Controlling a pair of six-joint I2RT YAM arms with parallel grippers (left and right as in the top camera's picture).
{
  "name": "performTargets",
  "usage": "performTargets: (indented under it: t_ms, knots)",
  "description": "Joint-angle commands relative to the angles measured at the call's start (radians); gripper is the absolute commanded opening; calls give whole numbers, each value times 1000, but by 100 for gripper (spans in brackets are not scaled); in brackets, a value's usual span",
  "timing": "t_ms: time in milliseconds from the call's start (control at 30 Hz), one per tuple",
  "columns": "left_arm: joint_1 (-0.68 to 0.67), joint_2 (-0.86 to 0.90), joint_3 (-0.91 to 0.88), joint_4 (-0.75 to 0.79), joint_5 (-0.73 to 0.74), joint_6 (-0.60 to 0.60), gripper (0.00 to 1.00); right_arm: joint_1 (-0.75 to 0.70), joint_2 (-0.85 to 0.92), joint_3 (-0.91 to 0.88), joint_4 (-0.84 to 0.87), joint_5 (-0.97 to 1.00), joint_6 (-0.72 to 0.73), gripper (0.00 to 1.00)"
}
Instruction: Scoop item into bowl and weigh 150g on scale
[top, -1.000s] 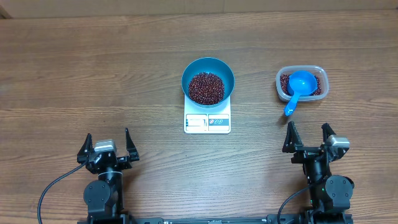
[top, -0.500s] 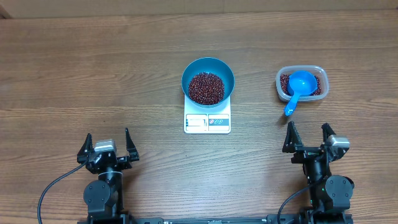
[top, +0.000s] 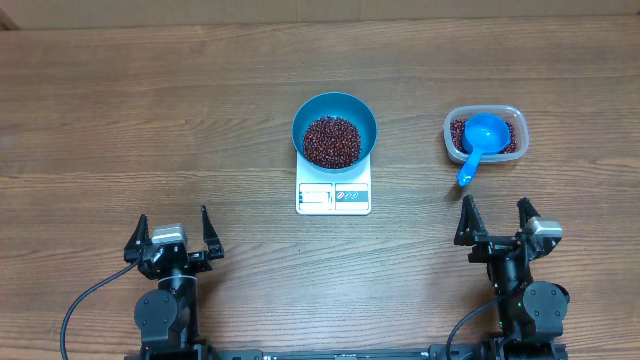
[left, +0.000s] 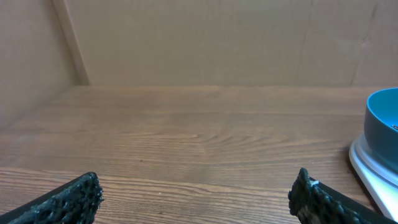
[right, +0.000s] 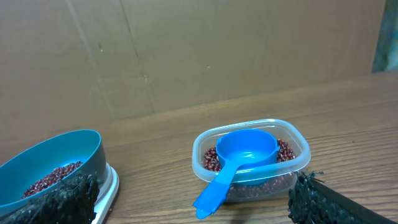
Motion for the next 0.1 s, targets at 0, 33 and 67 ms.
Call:
performTargets:
  t_ms: [0,33,67]
  knots:
    - [-5,-9,-3,2,5,23,99,5,-8,-11,6,-5,7,100]
    - [-5,-9,-3,2,5,23,100,5,-8,-11,6,-5,7,100]
    - [-5,-9,-3,2,5,23,99,5,-8,-11,6,-5,7,100]
